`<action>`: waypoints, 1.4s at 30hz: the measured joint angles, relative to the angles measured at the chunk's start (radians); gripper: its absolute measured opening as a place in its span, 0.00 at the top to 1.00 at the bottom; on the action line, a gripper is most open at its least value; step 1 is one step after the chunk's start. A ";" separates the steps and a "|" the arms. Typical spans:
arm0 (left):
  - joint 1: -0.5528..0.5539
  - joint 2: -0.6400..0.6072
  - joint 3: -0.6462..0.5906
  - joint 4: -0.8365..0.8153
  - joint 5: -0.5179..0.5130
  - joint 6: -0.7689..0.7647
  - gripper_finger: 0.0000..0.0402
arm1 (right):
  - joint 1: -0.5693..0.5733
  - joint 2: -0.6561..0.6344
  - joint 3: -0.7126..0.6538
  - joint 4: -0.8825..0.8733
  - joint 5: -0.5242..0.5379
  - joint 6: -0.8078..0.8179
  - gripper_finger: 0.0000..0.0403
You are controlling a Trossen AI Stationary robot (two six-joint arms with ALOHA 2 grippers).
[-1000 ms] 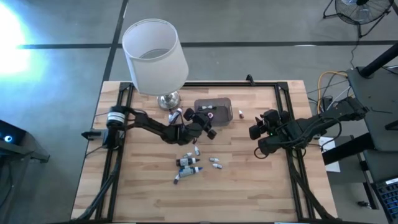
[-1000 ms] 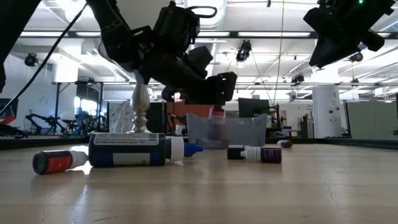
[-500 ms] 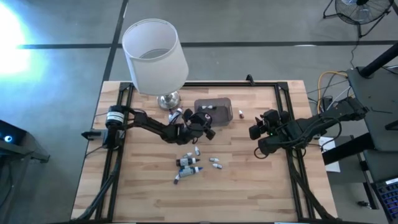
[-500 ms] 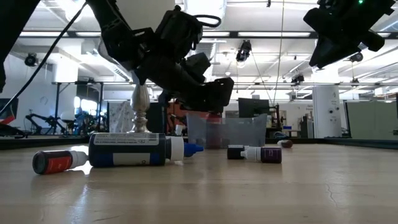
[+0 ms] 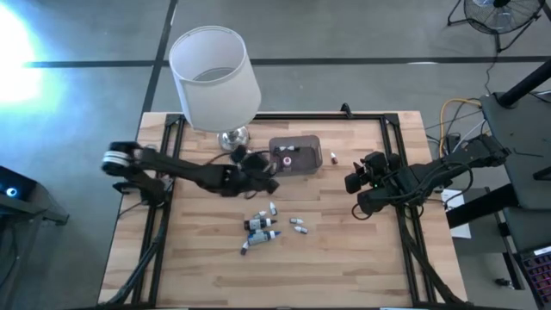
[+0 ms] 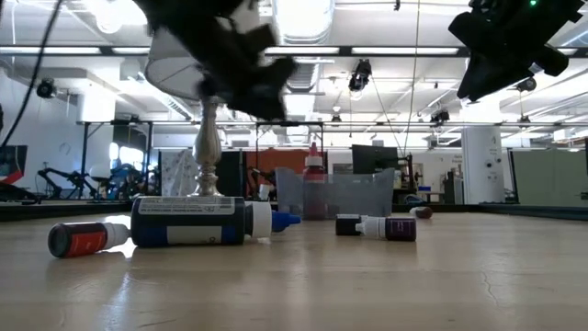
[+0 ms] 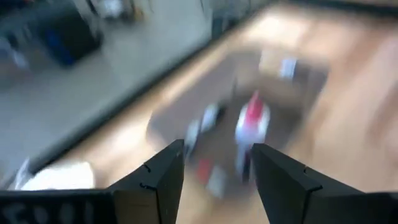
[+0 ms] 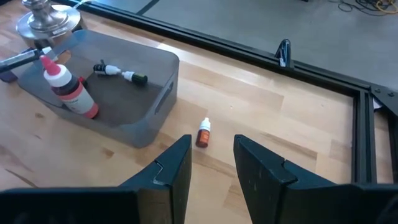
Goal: Pick & Place food coloring
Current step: Put the large purple food coloring bottle into the bin
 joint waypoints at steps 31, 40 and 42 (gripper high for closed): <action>0.280 0.142 -0.229 -0.030 0.179 -0.291 0.59 | -0.004 0.017 -0.003 0.002 -0.011 0.074 0.72; 0.175 0.076 -0.232 -0.127 0.348 -0.427 0.59 | -0.006 0.018 -0.003 0.000 -0.027 0.068 0.72; 0.145 0.034 -0.232 -0.124 0.399 -0.448 0.59 | -0.009 0.018 -0.003 0.000 -0.027 0.066 0.72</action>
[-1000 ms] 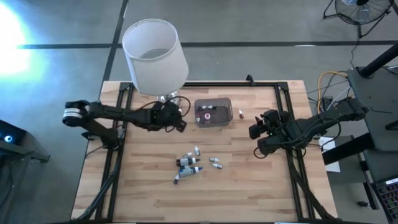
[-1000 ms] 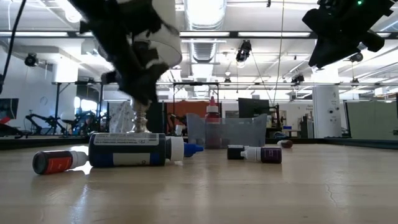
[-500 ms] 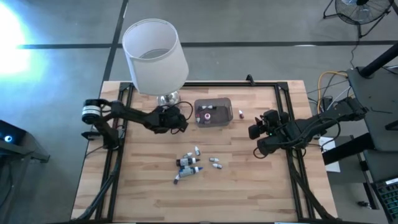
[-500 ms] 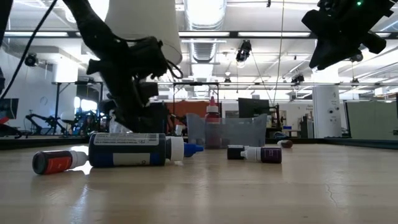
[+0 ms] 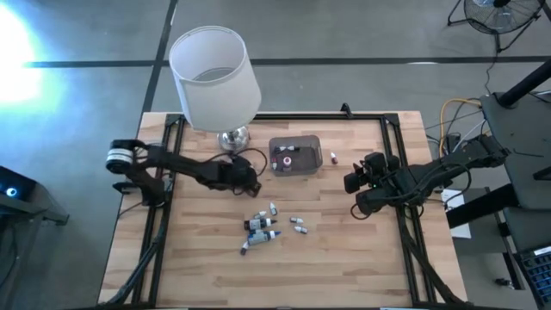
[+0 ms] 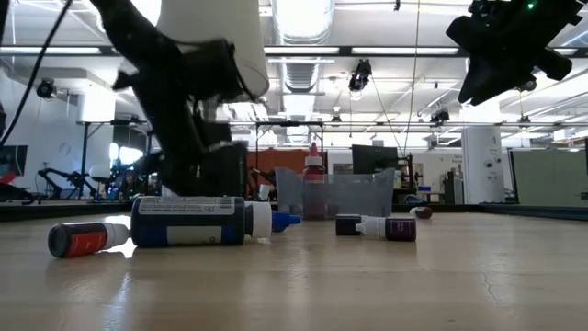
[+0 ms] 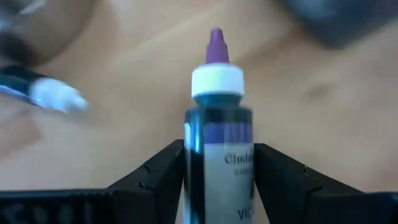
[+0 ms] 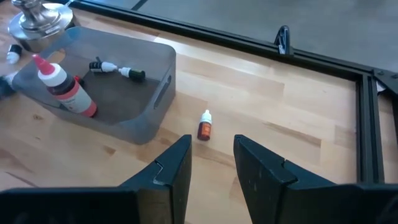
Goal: Pick & Place food coloring
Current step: Put the large purple food coloring bottle into the bin
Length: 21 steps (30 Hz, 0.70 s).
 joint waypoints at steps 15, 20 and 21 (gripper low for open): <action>0.011 -0.125 0.013 0.056 0.107 -0.035 0.59 | -0.009 0.000 -0.014 0.000 0.006 -0.022 0.72; 0.010 0.002 0.126 0.050 0.136 0.071 0.59 | -0.009 0.000 -0.016 0.000 0.007 -0.022 0.72; 0.010 0.032 0.155 0.028 0.136 0.092 0.59 | -0.009 0.000 -0.016 0.000 0.007 -0.022 0.72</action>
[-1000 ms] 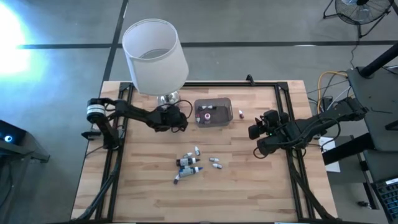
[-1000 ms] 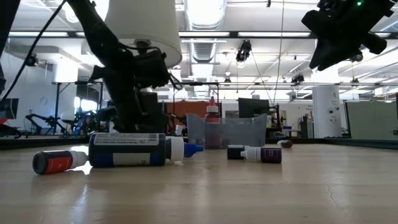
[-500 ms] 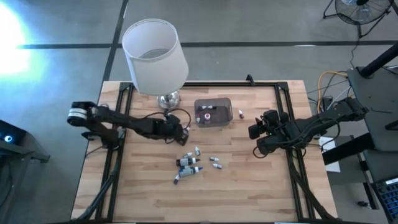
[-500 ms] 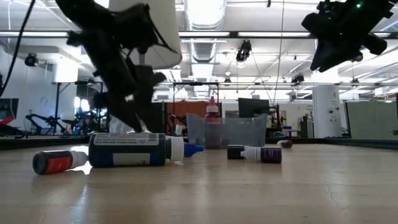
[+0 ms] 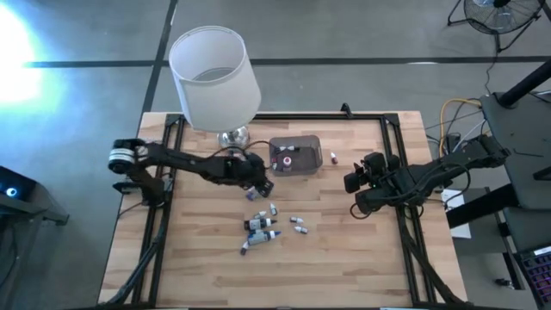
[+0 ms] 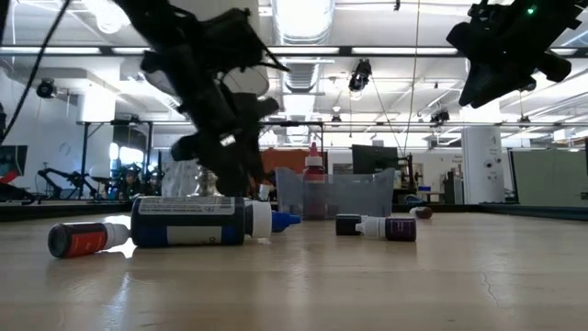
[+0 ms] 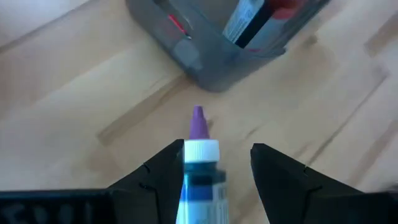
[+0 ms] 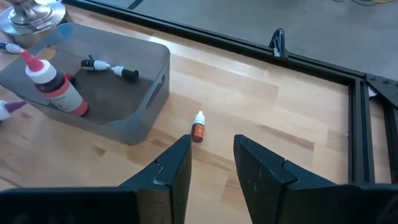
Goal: Pick & Place food coloring
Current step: Put the large purple food coloring bottle into the bin
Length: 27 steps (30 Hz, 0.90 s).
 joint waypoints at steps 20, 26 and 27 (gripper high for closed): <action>0.142 0.235 0.315 -0.408 0.219 0.215 0.59 | 0.001 0.000 -0.014 0.000 -0.005 0.001 0.72; 0.128 0.235 0.317 -0.422 0.248 0.233 0.59 | 0.001 0.000 -0.015 0.000 -0.006 0.000 0.72; 0.128 0.235 0.319 -0.422 0.263 0.233 0.59 | 0.001 0.000 -0.015 0.000 -0.006 -0.002 0.72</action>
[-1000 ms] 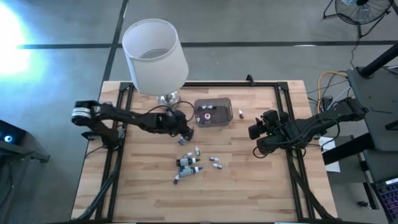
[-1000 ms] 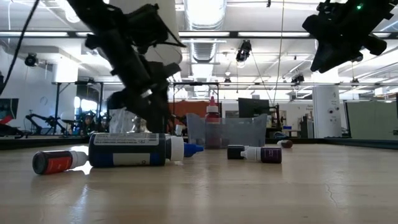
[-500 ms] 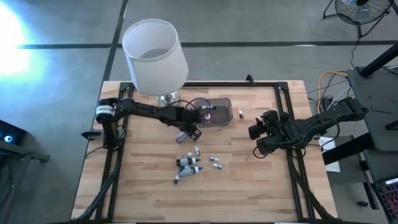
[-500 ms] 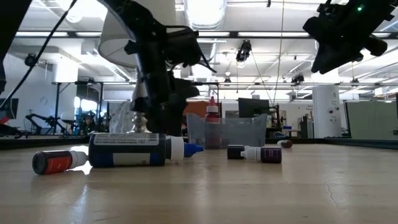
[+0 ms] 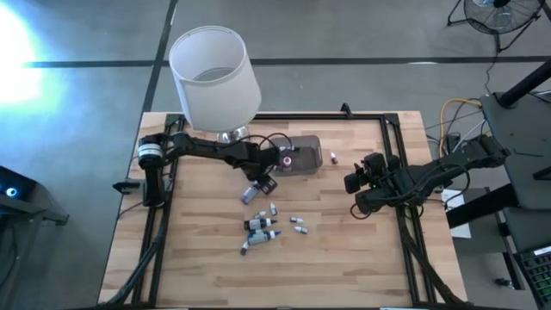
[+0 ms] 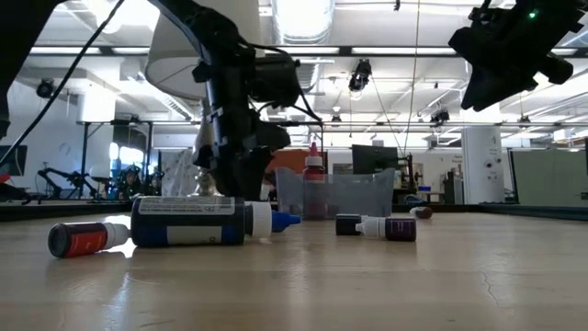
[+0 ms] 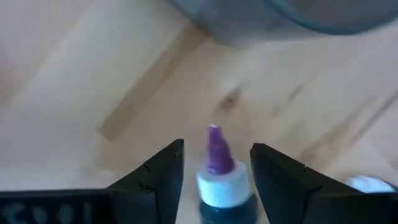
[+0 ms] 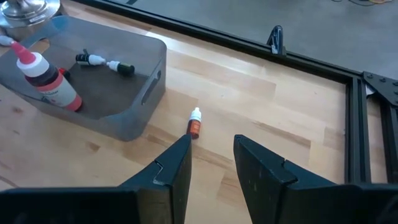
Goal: Pick & Place food coloring
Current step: Put the large purple food coloring bottle into the bin
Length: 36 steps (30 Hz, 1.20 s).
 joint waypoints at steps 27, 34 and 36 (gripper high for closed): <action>-0.005 -0.041 0.003 -0.078 0.071 -0.069 0.59 | 0.000 0.000 -0.041 0.003 0.000 0.095 0.72; -0.012 -0.041 -0.020 -0.027 0.045 -0.103 0.59 | 0.000 0.000 -0.041 0.003 0.001 0.085 0.72; -0.012 -0.041 -0.020 -0.012 0.033 -0.105 0.59 | 0.000 0.000 -0.041 0.003 0.001 0.085 0.72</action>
